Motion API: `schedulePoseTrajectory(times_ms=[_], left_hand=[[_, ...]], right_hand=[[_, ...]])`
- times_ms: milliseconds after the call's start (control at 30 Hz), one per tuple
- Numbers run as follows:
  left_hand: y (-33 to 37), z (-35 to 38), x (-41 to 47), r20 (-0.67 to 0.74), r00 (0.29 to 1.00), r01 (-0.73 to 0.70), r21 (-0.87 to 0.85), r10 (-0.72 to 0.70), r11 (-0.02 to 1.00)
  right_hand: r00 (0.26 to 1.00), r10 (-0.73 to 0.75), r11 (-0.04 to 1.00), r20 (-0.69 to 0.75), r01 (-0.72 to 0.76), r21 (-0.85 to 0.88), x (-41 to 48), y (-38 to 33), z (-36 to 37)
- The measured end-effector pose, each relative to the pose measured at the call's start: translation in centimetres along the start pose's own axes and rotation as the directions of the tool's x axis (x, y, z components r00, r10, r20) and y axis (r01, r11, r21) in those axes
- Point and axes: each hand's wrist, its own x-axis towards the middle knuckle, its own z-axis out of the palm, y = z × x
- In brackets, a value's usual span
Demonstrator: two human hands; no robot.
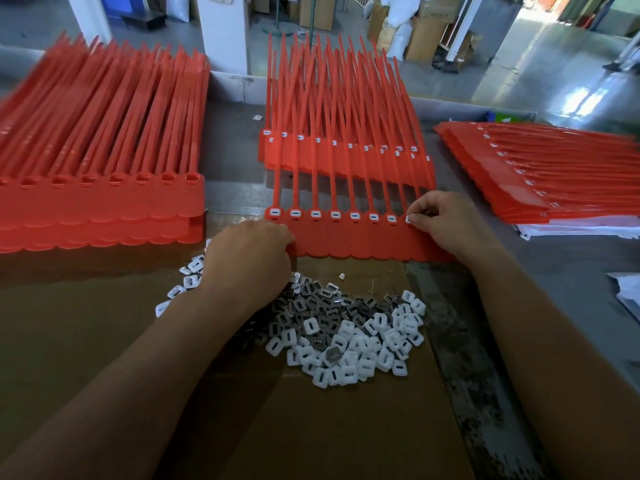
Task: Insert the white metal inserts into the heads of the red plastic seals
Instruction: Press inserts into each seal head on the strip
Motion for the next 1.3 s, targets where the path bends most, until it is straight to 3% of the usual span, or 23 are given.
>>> schedulePoseTrajectory(times_ms=[433, 933, 1133, 1300], left_hand=[[0.0, 0.0, 0.0, 0.0, 1.0, -0.007, 0.003, 0.007, 1.0], [0.0, 0.1, 0.0, -0.017, 1.0, -0.009, -0.005, 0.009, 1.0], [-0.1, 0.2, 0.0, -0.014, 1.0, -0.01, -0.002, 0.01, 1.0], [0.0, 0.2, 0.0, -0.019, 1.0, -0.012, 0.003, 0.012, 1.0]], right_hand=[[1.0, 0.005, 0.997, -0.026, -0.007, -0.078, 0.9, 0.3, 0.5], [0.981, 0.192, 0.981, -0.015, -0.192, 0.007, 2.0, -0.5, 0.1], [0.981, 0.187, 0.982, -0.045, -0.188, -0.021, 1.8, -0.5, 0.4], [0.99, 0.086, 0.994, -0.109, -0.092, -0.053, 0.8, 0.0, 0.8]])
